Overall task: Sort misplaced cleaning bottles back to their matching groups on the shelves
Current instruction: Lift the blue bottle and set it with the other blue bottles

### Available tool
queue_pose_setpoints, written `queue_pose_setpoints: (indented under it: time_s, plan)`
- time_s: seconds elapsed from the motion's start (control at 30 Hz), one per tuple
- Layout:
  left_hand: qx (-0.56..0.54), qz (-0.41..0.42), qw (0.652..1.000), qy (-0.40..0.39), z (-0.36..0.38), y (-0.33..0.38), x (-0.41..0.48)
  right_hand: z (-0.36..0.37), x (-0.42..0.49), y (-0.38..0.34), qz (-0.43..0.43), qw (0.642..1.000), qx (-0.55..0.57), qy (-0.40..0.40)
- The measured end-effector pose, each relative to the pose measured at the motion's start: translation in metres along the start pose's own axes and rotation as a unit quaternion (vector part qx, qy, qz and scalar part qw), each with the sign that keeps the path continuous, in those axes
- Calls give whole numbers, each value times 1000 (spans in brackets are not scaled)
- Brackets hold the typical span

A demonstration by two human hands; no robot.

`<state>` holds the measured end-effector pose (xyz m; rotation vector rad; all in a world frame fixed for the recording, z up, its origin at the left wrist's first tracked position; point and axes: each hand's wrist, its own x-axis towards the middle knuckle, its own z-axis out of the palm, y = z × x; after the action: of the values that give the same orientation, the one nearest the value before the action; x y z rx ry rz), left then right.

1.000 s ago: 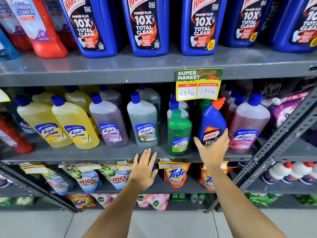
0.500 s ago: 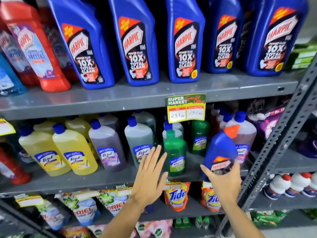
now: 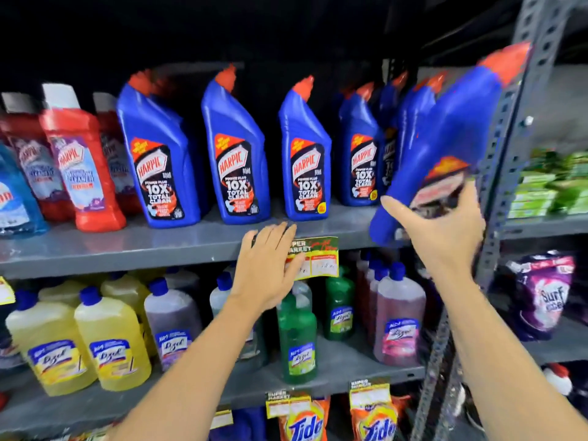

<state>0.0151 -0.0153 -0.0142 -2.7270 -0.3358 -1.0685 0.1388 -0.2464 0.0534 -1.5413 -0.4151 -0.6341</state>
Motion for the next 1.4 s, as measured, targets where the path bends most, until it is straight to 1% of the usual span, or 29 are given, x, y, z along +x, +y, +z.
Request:
queue_pose_setpoints:
  time_s: [0.1,0.23,0.4,0.53,0.7,0.8,0.87,1.03,1.27,1.4]
  plan:
    - [-1,5,1000,1,-5,-1,-1,24,33,-15,2,998,-54,-12]
    - [-5,-5,1000,-7,-3,1,-2,46,47,-11,12,990,-121,-73]
    - [-9,-5,1000,-7,-5,2,-1,58,50,-3,28,982,-158,-103]
    - [-14,-7,1000,-5,-4,2,-2,64,53,1,24,979,-151,-136]
    - [-18,-7,1000,-5,-3,1,-2,61,45,12,30,983,-108,-148]
    - [-16,5,1000,-3,-4,-2,-1,65,42,20,40,970,-148,-186]
    - [-12,20,1000,-6,-5,-8,-2,69,41,22,37,968,-169,-183]
    - [-17,56,998,-14,-5,-19,-3,83,45,24,39,967,-173,-183]
    - [-27,45,999,-9,-3,-16,-4,100,53,26,38,963,-188,-188]
    - [-21,38,999,-8,-2,-14,-4,98,56,33,44,966,-162,-198]
